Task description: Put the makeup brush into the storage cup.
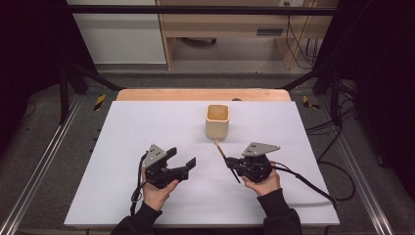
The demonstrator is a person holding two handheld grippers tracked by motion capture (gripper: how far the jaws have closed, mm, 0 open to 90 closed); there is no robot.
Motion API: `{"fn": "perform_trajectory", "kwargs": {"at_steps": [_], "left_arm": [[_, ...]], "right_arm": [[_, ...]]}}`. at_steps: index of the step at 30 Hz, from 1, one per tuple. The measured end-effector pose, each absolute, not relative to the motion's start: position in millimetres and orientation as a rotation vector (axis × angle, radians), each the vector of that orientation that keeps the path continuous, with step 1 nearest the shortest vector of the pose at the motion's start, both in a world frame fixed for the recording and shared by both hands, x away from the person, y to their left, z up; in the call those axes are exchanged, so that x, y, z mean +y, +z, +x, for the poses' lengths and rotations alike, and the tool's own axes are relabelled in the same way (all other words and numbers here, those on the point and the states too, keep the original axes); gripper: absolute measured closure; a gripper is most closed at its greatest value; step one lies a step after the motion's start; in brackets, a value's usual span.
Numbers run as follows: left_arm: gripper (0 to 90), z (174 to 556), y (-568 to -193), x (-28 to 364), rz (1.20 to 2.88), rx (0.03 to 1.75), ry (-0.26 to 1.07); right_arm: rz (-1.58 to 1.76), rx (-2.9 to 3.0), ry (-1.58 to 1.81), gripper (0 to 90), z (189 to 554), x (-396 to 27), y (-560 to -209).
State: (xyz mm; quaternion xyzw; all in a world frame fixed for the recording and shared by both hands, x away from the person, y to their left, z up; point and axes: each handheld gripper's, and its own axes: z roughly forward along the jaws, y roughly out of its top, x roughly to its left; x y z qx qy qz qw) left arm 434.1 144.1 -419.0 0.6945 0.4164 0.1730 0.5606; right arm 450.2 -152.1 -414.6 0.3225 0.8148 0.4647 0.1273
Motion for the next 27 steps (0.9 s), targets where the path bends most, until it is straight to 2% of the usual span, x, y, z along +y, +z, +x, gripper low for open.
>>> {"fn": "perform_trajectory", "kwargs": {"at_steps": [27], "left_arm": [[17.8, 444, -425, 108, 1.558, 0.975, 0.317]], "right_arm": [[0.917, 2.35, 1.38, 83.3, 450, -154, -409]]}}
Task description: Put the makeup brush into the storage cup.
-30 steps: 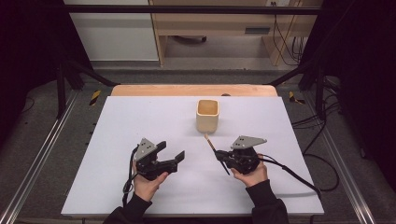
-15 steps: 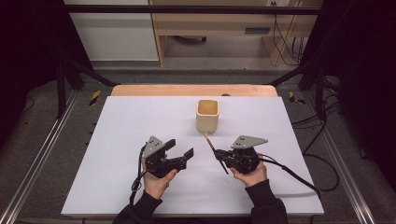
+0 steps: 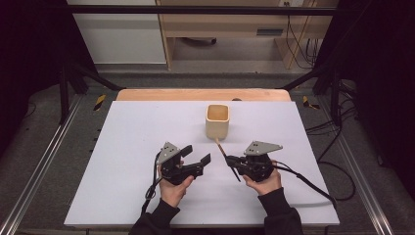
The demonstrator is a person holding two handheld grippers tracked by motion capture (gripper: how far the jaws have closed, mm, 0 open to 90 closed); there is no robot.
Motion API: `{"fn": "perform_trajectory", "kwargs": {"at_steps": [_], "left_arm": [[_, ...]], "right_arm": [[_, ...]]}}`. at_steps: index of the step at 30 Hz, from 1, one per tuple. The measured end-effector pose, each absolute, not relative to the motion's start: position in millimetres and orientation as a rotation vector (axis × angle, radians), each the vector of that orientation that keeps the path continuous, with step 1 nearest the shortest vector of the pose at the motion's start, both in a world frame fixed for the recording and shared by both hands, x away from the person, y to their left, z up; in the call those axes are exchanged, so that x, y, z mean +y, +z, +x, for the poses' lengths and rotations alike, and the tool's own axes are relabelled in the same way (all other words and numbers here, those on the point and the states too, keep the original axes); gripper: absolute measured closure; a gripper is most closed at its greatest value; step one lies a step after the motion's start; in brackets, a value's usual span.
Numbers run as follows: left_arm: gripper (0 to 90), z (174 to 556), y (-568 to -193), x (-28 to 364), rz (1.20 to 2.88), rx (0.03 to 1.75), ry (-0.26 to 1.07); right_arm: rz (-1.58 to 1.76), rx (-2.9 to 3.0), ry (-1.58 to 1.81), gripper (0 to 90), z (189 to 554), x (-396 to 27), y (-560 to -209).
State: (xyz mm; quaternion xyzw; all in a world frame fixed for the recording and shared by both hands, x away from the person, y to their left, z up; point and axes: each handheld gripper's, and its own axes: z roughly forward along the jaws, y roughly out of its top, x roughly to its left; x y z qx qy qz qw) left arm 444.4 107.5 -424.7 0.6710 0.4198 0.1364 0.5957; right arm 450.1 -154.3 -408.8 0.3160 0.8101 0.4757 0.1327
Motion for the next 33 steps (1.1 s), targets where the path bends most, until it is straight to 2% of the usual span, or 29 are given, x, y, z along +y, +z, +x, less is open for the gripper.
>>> {"fn": "perform_trajectory", "kwargs": {"at_steps": [14, 33], "left_arm": [[21.8, 445, -424, 90, 1.528, 0.966, 0.308], [36.1, 446, -428, 63, 1.504, 1.003, 0.29]], "right_arm": [[0.915, 2.352, 1.383, 83.3, 450, -151, -412], [0.905, 2.362, 1.39, 83.3, 450, -150, -414]]}}
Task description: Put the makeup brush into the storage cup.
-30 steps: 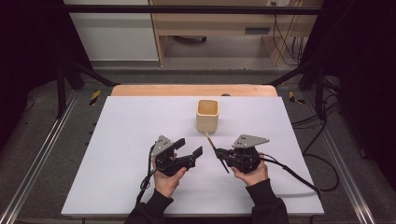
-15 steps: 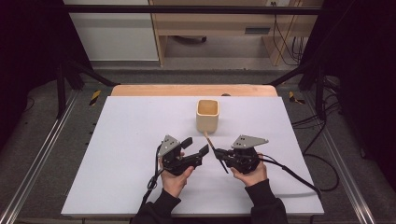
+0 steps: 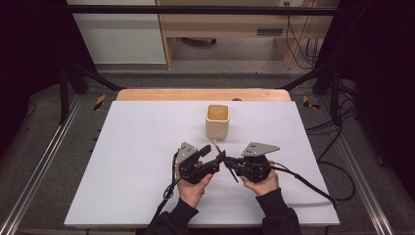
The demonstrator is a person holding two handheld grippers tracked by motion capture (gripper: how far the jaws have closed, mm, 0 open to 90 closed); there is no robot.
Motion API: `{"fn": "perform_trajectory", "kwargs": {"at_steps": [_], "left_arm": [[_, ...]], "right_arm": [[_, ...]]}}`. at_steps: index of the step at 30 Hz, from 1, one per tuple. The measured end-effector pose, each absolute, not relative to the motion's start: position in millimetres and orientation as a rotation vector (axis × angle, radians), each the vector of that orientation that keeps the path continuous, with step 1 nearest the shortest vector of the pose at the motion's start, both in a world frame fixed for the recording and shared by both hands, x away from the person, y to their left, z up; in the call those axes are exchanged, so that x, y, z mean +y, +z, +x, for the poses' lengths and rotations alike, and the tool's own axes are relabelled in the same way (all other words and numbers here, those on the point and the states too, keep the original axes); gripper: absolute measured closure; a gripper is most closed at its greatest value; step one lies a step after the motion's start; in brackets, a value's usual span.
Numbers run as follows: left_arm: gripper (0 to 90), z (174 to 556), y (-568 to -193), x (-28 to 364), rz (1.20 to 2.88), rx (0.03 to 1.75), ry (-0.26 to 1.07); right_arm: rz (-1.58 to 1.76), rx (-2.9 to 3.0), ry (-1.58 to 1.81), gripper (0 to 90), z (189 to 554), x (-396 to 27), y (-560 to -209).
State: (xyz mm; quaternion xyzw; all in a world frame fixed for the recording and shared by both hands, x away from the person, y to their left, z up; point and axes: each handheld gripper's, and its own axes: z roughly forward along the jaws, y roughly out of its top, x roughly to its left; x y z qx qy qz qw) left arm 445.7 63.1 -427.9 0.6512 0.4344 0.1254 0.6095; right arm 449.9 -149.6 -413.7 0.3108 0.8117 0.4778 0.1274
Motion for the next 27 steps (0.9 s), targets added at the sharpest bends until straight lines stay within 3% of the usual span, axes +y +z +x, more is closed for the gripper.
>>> {"fn": "perform_trajectory", "kwargs": {"at_steps": [27], "left_arm": [[66.0, 445.3, -430.5, 54.1, 1.482, 1.064, 0.23]], "right_arm": [[0.892, 2.371, 1.402, 83.3, 449.0, -147.8, -414.3]]}}
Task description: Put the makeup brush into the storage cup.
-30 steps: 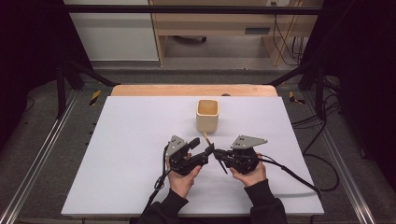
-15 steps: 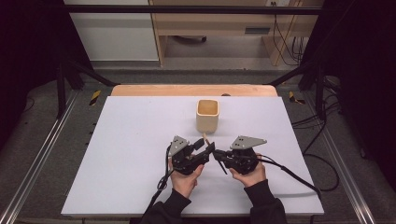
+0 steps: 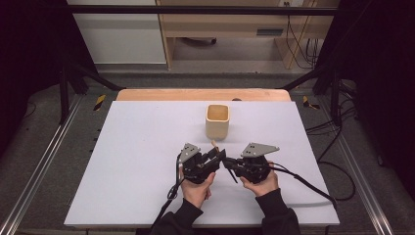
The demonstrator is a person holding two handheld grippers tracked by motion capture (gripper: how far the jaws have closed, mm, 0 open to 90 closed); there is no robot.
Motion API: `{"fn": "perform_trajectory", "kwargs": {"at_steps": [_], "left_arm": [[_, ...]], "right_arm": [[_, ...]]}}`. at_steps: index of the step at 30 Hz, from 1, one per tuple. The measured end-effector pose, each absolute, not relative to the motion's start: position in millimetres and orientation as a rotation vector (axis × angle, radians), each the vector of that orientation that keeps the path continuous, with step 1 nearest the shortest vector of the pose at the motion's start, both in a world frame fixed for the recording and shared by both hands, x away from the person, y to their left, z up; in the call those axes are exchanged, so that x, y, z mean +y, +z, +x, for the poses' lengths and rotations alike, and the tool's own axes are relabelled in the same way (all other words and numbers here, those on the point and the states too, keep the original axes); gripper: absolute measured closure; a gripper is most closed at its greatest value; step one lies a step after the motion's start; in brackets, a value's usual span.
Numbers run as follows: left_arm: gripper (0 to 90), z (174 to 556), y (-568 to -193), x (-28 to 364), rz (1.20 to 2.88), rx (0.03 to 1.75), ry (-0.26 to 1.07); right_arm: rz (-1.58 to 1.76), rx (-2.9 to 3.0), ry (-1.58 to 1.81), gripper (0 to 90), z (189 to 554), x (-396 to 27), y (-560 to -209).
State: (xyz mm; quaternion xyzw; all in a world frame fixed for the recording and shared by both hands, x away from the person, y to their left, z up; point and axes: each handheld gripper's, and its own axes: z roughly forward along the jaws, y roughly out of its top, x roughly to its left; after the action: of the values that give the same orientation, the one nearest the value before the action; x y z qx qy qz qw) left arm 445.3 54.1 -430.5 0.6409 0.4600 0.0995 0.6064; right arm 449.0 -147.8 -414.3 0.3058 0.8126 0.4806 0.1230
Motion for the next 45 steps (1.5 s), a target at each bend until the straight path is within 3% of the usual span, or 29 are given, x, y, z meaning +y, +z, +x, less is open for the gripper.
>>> {"fn": "perform_trajectory", "kwargs": {"at_steps": [5, 11, 17, 21, 27, 31, 36, 45], "left_arm": [[70.6, 445, -430, 55, 1.479, 1.07, 0.224], [82.5, 441, -428, 53, 1.452, 1.028, 0.205], [82.9, 442, -426, 54, 1.469, 1.013, 0.221], [82.9, 443, -424, 56, 1.488, 1.006, 0.245], [82.9, 443, -420, 58, 1.474, 1.013, 0.275], [82.9, 440, -419, 58, 1.459, 1.017, 0.283], [82.9, 437, -420, 53, 1.449, 1.016, 0.282], [82.9, 434, -424, 44, 1.453, 1.01, 0.265]], "right_arm": [[0.892, 2.369, 1.406, 83.3, 449, -148, -414], [0.888, 2.37, 1.417, 83.1, 448, -147, -413], [0.874, 2.355, 1.421, 81.9, 446, -149, -412], [0.881, 2.337, 1.422, 74.3, 445, -150, -410], [0.883, 2.3, 1.398, 55.7, 443, -151, -410], [0.907, 2.297, 1.396, 52.1, 445, -149, -412], [0.924, 2.301, 1.403, 55.2, 446, -148, -413], [0.946, 2.318, 1.417, 71.2, 447, -147, -414]]}}
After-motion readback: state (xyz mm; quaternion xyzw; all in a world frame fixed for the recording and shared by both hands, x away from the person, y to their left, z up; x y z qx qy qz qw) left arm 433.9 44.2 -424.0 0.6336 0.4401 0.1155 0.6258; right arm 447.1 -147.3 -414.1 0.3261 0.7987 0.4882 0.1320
